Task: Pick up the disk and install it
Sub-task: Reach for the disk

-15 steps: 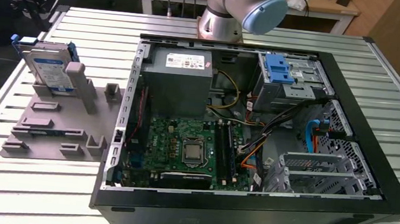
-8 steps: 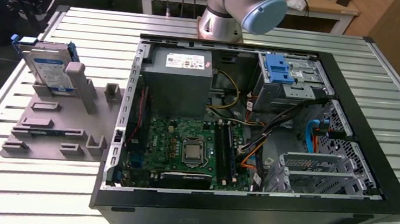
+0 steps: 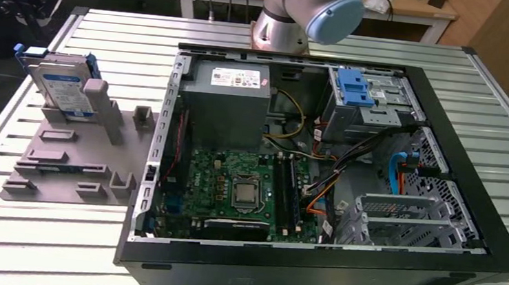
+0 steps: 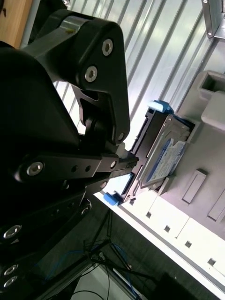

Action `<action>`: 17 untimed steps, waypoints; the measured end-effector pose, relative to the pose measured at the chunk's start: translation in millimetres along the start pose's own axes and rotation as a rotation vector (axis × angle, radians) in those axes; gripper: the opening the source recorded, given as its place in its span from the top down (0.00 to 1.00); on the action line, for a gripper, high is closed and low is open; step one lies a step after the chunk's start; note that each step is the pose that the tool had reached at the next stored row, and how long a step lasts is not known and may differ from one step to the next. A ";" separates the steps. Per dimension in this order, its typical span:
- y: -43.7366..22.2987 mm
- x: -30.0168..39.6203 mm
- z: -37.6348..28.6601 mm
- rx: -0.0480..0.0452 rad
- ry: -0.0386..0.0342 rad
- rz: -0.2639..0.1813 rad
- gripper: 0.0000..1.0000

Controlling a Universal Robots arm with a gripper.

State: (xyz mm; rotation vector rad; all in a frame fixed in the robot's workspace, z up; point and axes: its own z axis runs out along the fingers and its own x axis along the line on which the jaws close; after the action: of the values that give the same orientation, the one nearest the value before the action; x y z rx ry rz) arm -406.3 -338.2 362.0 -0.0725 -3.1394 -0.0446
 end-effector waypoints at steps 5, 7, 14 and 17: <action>2.6 6.5 2.3 0.0007 0.0008 0.000 0.89; 3.5 9.5 3.1 0.0009 0.0010 0.000 0.89; 10.0 36.3 10.1 0.0041 0.0017 0.000 0.89; 11.1 41.0 11.3 0.0047 0.0019 0.000 0.89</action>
State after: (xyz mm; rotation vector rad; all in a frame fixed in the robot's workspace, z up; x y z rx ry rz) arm -446.8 -324.9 351.1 -0.0726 -3.1375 -0.0372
